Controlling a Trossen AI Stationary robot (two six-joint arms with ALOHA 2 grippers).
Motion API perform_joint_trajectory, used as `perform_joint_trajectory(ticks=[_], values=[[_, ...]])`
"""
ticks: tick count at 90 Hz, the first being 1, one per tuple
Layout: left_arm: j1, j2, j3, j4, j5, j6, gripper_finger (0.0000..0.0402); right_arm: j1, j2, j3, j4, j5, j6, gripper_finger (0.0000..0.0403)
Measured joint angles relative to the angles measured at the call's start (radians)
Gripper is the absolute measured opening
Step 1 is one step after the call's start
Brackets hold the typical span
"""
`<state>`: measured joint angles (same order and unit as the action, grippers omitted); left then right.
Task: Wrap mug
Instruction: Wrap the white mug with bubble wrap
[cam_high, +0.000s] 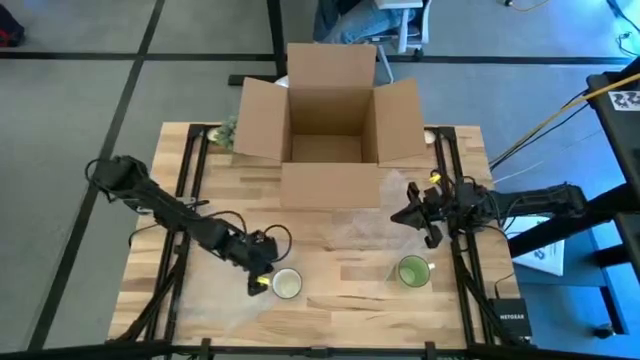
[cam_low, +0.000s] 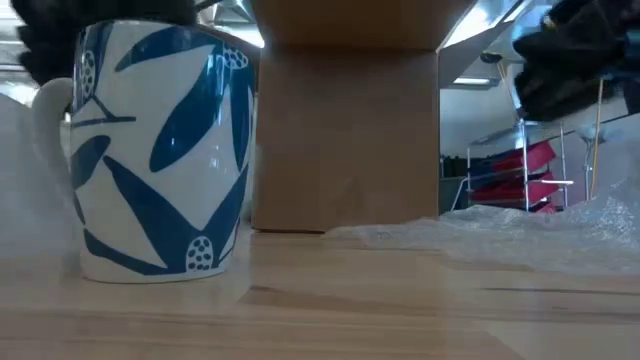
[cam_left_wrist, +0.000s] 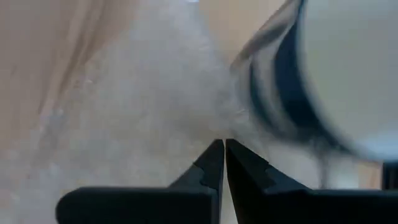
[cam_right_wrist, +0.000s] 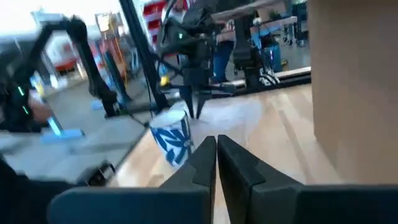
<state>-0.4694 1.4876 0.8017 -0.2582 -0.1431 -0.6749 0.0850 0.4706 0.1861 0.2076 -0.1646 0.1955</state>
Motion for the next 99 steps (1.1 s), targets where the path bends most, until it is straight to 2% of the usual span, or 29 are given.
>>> perform_joint_trajectory(ticks=[9,22,38,50,76,86,99], values=[[0.021,-0.004,0.001,0.003,-0.026,-0.001,0.0000,0.039,0.149,0.111,-0.023,0.009,-0.069,0.0000],[0.025,-0.055,0.002,-0.047,-0.031,-0.021,0.0000,0.123,0.379,0.327,-0.175,0.049,-0.100,0.0000],[-0.001,-0.140,0.002,-0.142,-0.102,-0.063,0.0000,0.252,0.660,0.616,-0.420,0.185,-0.146,0.0000],[-0.025,-0.185,0.002,-0.179,-0.156,-0.057,0.0000,0.336,0.848,0.814,-0.542,0.286,-0.202,0.0000],[-0.025,-0.201,0.003,-0.180,-0.170,0.062,0.0000,0.366,1.209,1.179,-0.657,0.293,-0.304,0.0003],[-0.025,-0.201,0.003,-0.182,-0.179,0.078,0.0000,0.367,1.342,1.333,-0.712,0.275,-0.361,0.0030],[-0.028,-0.201,0.003,-0.181,-0.179,0.077,0.0000,0.375,1.505,1.531,-0.865,0.272,-0.399,0.0099]])
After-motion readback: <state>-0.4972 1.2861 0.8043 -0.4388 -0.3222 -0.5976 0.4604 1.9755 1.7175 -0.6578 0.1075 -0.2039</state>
